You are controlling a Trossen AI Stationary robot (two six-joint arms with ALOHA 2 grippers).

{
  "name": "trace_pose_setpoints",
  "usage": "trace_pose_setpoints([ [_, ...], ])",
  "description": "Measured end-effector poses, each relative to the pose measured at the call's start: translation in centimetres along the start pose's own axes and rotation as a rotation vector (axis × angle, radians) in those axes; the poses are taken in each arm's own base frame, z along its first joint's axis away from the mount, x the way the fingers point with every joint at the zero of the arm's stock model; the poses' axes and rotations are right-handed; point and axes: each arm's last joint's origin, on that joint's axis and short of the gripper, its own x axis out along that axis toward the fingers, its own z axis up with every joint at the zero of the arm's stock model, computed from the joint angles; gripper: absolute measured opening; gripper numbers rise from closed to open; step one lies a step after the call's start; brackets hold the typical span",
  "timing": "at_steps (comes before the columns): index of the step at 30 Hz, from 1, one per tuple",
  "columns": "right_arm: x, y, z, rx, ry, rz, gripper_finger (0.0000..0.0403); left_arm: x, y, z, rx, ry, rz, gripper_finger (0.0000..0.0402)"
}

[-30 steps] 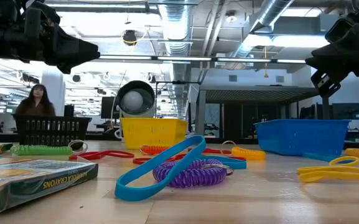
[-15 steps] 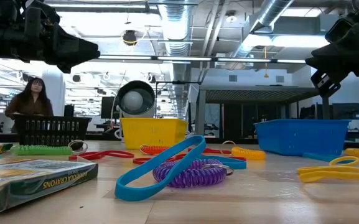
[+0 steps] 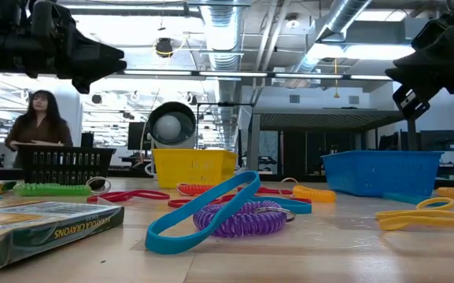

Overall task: Pick & Place Office Desk Supplies
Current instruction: Put the top right yellow elastic key ring into the blue basket

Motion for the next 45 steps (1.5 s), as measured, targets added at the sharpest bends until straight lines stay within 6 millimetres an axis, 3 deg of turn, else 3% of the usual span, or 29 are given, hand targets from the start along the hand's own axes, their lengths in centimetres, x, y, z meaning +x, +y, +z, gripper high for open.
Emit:
trace_pose_setpoints([
  [15,-0.1,0.4,1.3,-0.045,-0.134,-0.024,0.007,0.0,-0.1,1.1,-0.058,-0.11,-0.011,0.0142],
  [20,-0.6,1.4,3.5,-0.045,-0.157,0.006,0.007,0.0,-0.1,0.9,-0.104,-0.095,-0.021,0.0142],
  [24,-1.4,2.4,5.4,-0.145,-0.127,0.002,0.007,0.1,-0.2,1.2,-0.115,-0.128,-0.027,0.0142],
  [31,-1.6,2.4,6.0,-0.37,-0.141,-0.038,0.007,-0.1,-0.3,2.2,-0.085,-0.221,-0.076,0.0142],
  [36,-1.8,2.5,6.9,-0.274,-0.25,-0.073,0.007,-0.1,-0.3,2.2,-0.071,-0.229,-0.049,0.0142],
  [41,-1.9,2.5,7.1,-0.269,-0.128,-0.104,0.007,-0.1,-0.1,2.2,-0.08,-0.228,0.001,0.0142],
  [45,-2.0,3.2,8.4,-0.24,-0.004,-0.143,0.0068,0.0,-0.1,2.1,-0.078,-0.22,0.0,0.0142],
])
